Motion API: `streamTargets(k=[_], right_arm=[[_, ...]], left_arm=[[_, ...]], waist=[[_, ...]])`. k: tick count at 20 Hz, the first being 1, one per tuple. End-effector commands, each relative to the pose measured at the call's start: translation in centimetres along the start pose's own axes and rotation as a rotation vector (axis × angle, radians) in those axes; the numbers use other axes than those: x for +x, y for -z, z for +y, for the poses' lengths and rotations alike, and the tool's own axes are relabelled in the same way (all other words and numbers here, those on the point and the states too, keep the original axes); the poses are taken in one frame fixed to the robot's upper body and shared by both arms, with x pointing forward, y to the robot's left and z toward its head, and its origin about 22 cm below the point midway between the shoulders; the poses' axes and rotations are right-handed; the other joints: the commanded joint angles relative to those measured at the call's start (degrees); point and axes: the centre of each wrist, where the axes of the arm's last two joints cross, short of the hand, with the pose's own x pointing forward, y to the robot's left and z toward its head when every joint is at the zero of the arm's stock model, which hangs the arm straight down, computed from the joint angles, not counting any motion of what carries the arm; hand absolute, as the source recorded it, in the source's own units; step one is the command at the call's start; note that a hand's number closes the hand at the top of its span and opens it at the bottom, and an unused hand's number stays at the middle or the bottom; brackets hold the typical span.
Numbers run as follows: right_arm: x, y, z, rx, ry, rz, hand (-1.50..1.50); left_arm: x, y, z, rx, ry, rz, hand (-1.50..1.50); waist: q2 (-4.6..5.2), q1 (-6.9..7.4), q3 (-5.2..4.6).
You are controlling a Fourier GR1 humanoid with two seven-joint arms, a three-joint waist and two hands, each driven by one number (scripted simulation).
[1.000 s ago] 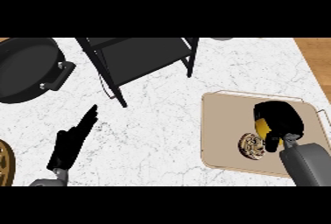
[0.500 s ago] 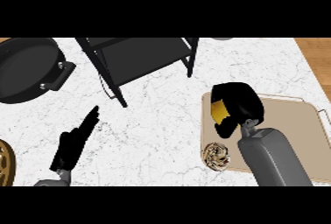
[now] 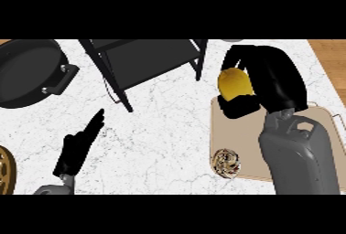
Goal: Pick the lemon from the tray and place it in the tiered shelf
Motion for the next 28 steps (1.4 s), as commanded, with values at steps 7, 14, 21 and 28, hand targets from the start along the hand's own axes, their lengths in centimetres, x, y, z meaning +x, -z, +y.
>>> streamTargets(k=[7,14,21,28], right_arm=[[5.1,6.8,-3.8,-0.123,0.060,0.019,1.50],[5.1,12.7,-5.1,-0.183,0.082,0.060,1.50],[7.0,15.6,-2.8,-0.127,0.006,0.007,1.50],[7.8,16.3,0.0,-0.068,-0.013,-0.008,1.50]], left_arm=[[-1.0,-0.1,-0.4,-0.027,-0.003,0.003,0.00],[1.3,0.1,-1.4,-0.038,0.002,-0.036,0.00],[1.8,1.3,-1.1,-0.039,0.028,-0.018,0.00],[1.4,1.3,-1.0,-0.068,0.024,-0.058,0.00]], waist=[[0.36,0.99,-0.02],[0.76,2.18,-0.01],[1.19,2.85,-0.05],[2.06,4.71,-0.13]])
